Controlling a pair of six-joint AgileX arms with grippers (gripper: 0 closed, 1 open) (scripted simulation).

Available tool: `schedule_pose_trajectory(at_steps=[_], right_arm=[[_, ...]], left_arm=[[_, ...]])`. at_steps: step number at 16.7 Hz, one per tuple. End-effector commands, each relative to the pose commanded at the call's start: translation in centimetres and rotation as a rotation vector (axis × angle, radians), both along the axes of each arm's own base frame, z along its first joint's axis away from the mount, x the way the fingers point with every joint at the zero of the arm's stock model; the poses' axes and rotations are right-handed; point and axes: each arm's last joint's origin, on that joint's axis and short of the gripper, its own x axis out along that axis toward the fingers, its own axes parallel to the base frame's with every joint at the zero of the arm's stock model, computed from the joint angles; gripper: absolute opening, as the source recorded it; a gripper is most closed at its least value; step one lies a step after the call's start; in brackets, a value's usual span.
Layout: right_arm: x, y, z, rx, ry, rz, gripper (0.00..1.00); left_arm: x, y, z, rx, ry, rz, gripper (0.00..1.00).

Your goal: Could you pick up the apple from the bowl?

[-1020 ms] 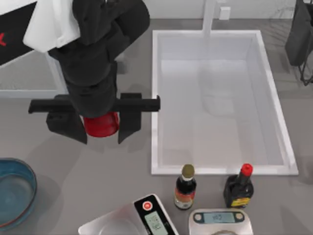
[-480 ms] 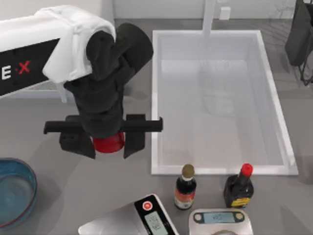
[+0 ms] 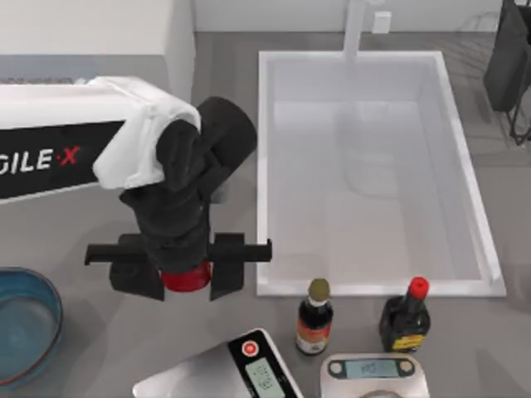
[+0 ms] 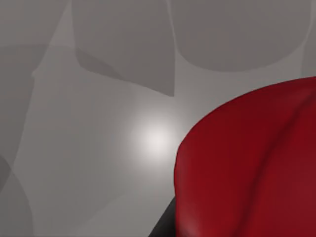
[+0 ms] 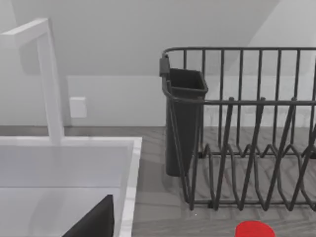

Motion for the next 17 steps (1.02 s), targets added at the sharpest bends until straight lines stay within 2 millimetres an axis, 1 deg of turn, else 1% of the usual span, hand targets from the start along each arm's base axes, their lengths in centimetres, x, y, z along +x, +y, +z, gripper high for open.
schedule_pose_trajectory(at_steps=[1, 14, 15, 17], right_arm=[[0.00, 0.00, 0.00, 0.000, 0.000, 0.000, 1.00], [0.00, 0.00, 0.00, 0.000, 0.000, 0.000, 1.00], [0.00, 0.00, 0.00, 0.000, 0.000, 0.000, 1.00], [0.00, 0.00, 0.00, 0.000, 0.000, 0.000, 1.00]], left_arm=[[0.00, 0.00, 0.00, 0.000, 0.000, 0.000, 0.00], [0.00, 0.00, 0.00, 0.000, 0.000, 0.000, 0.98], [0.00, 0.00, 0.00, 0.000, 0.000, 0.000, 1.00], [0.00, 0.00, 0.00, 0.000, 0.000, 0.000, 1.00]])
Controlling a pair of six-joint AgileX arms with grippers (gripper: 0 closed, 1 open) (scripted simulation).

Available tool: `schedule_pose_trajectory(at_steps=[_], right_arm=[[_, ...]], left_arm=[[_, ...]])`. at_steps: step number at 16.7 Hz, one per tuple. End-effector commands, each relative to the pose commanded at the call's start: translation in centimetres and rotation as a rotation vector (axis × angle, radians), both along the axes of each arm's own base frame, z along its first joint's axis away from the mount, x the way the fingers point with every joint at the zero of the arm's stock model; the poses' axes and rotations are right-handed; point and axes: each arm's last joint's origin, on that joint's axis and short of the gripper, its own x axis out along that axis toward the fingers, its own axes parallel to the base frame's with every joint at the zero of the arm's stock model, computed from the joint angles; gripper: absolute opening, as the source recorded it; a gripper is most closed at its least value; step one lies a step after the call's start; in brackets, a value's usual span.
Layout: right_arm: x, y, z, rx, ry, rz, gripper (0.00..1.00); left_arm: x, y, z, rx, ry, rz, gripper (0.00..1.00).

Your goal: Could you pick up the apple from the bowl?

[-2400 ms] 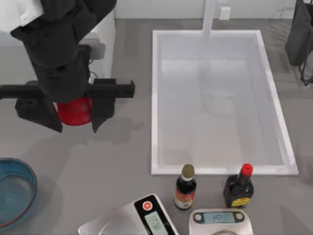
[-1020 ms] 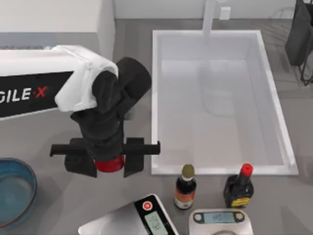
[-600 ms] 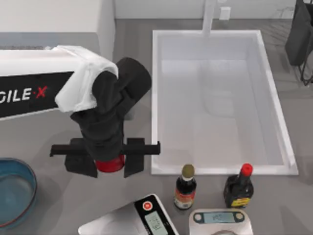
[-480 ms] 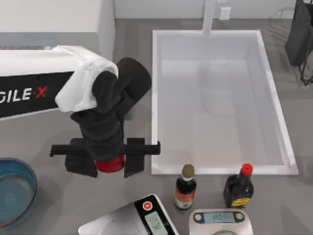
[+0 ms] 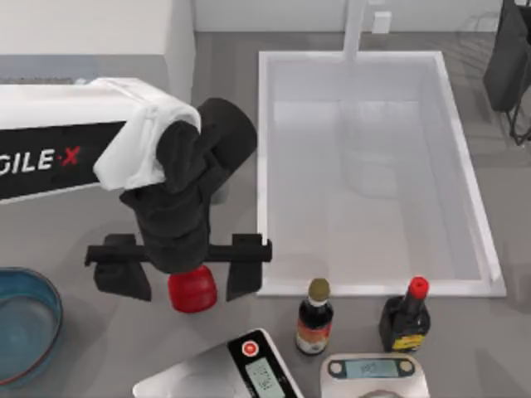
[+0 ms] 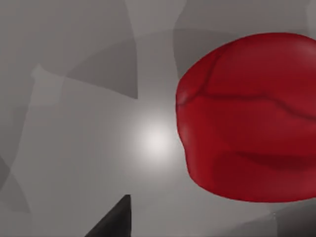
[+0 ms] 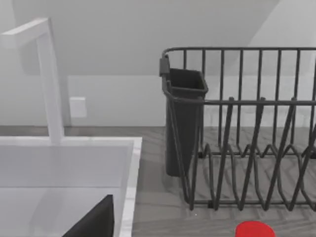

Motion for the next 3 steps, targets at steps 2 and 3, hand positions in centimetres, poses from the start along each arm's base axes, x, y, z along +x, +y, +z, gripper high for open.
schedule_pose_trajectory(at_steps=[2, 3], right_arm=[[0.00, 0.00, 0.00, 0.000, 0.000, 0.000, 1.00], [0.00, 0.00, 0.00, 0.000, 0.000, 0.000, 1.00]], left_arm=[[0.00, 0.00, 0.00, 0.000, 0.000, 0.000, 1.00], [0.00, 0.00, 0.00, 0.000, 0.000, 0.000, 1.00]])
